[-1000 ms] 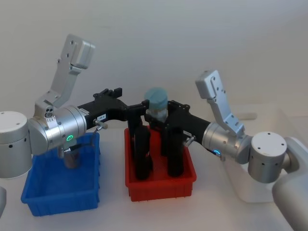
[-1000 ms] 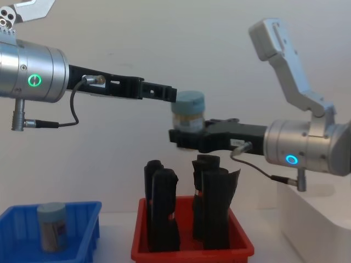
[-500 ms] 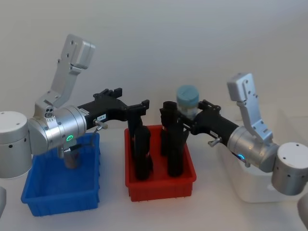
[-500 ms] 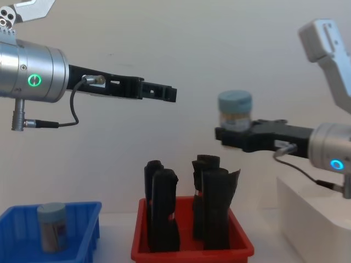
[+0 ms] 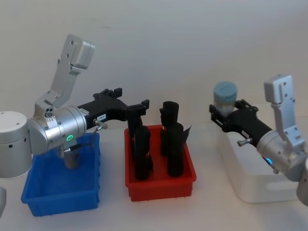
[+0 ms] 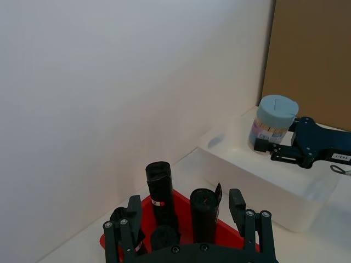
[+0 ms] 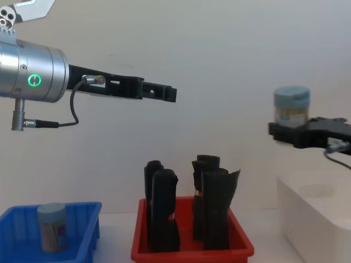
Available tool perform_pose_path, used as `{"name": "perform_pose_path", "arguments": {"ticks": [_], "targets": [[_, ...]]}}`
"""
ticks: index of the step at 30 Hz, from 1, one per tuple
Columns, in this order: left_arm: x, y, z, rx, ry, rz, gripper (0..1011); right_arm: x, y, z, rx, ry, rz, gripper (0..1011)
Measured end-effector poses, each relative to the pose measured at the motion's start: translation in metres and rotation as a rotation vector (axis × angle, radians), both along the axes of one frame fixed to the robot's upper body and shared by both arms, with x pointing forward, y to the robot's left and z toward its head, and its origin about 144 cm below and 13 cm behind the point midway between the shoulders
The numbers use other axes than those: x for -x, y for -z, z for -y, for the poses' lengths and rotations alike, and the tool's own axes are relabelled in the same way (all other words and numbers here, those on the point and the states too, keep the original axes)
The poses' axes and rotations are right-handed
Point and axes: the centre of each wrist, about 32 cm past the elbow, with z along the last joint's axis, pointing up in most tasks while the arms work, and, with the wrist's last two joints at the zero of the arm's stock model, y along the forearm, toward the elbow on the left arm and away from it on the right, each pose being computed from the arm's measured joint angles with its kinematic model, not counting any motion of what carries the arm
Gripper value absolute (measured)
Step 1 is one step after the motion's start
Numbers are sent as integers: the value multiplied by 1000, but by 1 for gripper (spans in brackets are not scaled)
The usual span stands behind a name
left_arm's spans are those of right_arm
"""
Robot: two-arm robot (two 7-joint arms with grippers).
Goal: Pick the cotton swabs from the blue box and place them into the white box.
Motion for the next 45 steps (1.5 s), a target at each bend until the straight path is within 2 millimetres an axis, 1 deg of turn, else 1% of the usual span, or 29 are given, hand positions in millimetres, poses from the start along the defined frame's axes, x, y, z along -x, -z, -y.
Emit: {"name": "perform_pose_path", "arguments": {"ticks": [12, 19, 25, 36, 38, 41, 43, 45], "targets": [[0, 0, 0, 0, 0, 0, 1004, 21, -1, 22, -11, 184, -31, 644], [0, 0, 0, 0, 0, 0, 1004, 32, 1, 36, -24, 305, -82, 644], [0, 0, 0, 0, 0, 0, 1004, 39, 4, 45, -36, 373, -133, 644], [0, 0, 0, 0, 0, 0, 1004, 45, 13, 53, -48, 394, -201, 644], [0, 0, 0, 0, 0, 0, 1004, 45, 14, 54, -49, 392, -209, 671], [0, 0, 0, 0, 0, 0, 1004, 46, 16, 54, -50, 387, -221, 776], [0, 0, 0, 0, 0, 0, 1004, 46, 18, 55, -50, 384, -228, 805], [0, 0, 0, 0, 0, 0, 1004, 46, 19, 55, -50, 383, -233, 876]]}}
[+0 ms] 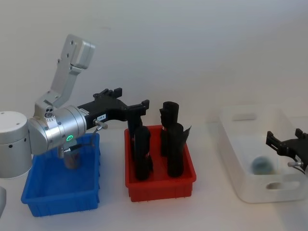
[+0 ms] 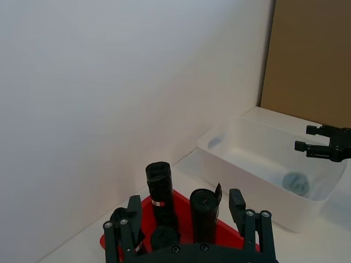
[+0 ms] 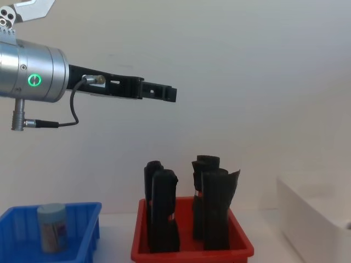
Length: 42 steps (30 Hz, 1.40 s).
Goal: Pick the cotton swabs from the blue box and place them into the white box.
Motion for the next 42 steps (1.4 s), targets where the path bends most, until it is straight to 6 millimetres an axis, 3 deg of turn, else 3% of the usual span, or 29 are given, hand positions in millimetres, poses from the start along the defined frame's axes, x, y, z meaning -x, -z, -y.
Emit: {"name": "perform_pose_path", "arguments": {"ticks": [7, 42], "targets": [[0, 0, 0, 0, 0, 0, 1004, 1, 3, 1, -1, -4, -7, 1001], [0, 0, 0, 0, 0, 0, 1004, 4, 5, 3, 7, -6, 9, 1002]]}}
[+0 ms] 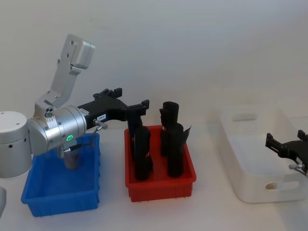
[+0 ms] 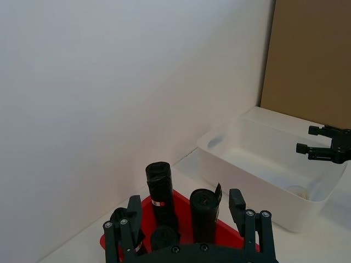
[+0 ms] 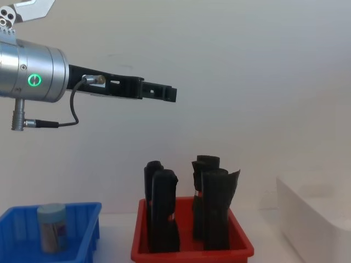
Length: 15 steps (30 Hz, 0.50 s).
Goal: Pick the cotton swabs from the blue box and place them into the white box.
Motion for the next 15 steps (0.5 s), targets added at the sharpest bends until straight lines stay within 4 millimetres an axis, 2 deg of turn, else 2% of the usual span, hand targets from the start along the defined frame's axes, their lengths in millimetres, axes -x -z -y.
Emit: {"name": "perform_pose_path", "arguments": {"ticks": [7, 15], "targets": [[2, 4, 2, -5, -8, 10, 1004, 4, -1, -4, 2, -19, 18, 1001], [11, 23, 10, -34, -57, 66, 1004, 21, -3, -21, 9, -93, 85, 1002]]}}
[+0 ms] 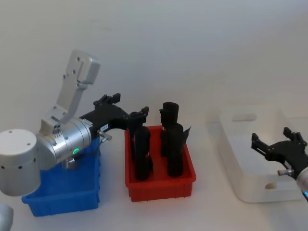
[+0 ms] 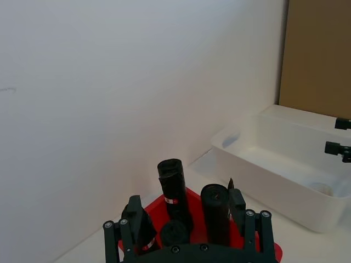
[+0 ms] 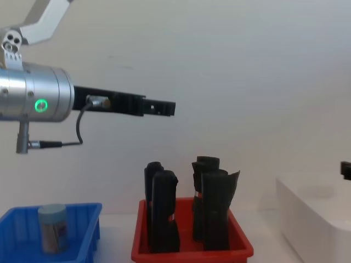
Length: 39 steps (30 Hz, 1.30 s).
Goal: Pick the cotton swabs from the blue box and place them into the white box.
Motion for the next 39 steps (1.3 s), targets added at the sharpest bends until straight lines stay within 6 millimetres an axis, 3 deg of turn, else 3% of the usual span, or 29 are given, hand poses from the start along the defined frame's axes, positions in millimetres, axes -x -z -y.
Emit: {"name": "perform_pose_path", "arguments": {"ticks": [17, 26, 39], "targets": [[30, 48, 22, -40, -104, 152, 1004, 44, -8, -39, -15, -178, 152, 1002], [51, 74, 34, -37, -151, 237, 1004, 47, -8, -40, -17, -187, 159, 1002], [64, 88, 41, -26, -176, 285, 1004, 47, -8, -40, -17, -187, 160, 1002]]}}
